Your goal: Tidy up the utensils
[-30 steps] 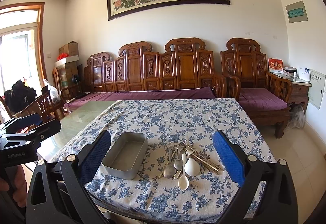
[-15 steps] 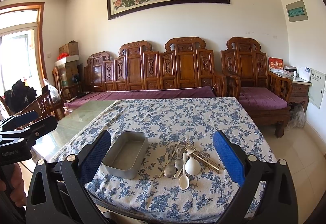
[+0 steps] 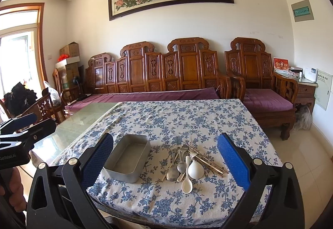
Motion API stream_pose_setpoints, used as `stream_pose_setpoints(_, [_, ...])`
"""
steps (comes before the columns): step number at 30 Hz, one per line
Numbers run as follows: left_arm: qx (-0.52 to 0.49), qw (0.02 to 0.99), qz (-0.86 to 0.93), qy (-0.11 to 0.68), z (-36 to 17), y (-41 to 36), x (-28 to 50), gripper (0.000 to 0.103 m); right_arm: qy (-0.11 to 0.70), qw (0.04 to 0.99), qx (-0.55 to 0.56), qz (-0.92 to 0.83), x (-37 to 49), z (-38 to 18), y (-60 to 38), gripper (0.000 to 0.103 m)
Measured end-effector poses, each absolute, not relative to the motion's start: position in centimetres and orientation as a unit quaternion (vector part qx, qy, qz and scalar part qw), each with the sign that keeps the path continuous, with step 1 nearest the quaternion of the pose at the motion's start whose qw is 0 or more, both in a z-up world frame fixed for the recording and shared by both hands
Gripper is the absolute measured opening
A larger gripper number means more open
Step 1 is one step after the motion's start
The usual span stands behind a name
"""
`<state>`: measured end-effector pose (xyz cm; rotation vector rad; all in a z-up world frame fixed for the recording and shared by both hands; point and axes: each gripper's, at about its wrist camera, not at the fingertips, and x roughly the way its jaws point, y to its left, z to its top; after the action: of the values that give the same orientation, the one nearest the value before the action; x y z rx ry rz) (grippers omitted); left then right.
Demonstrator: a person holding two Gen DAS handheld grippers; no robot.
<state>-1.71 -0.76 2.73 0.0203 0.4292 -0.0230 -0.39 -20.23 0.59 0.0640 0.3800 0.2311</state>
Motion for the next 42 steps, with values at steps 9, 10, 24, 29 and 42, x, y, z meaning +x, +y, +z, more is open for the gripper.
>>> stream_pose_setpoints(9, [0.011,0.977,-0.012,0.213,2.6,-0.9,-1.8,0.096,0.188,0.975,0.032,0.115,-0.4,0.6,-20.3,0.1])
stream_pose_setpoints(10, [0.011,0.977,-0.012,0.214,2.7,-1.0,-1.8,0.096,0.188,0.975,0.033,0.115,-0.4,0.6,-20.5,0.1])
stream_pose_setpoints(24, [0.011,0.97,-0.016,0.243,0.9,-1.0,-0.1,0.096,0.198,0.973,0.033,0.118,0.5,-0.1,-20.9,0.1])
stream_pose_setpoints(29, [0.013,0.963,-0.023,0.269,-0.9,-1.1,1.7,0.096,0.215,0.968,0.033,0.122,2.1,-1.8,-21.6,0.091])
stream_pose_setpoints(42, [0.037,0.945,-0.059,0.319,-4.7,-2.0,7.5,0.096,0.283,0.948,0.032,0.141,10.1,-7.1,-23.4,0.054])
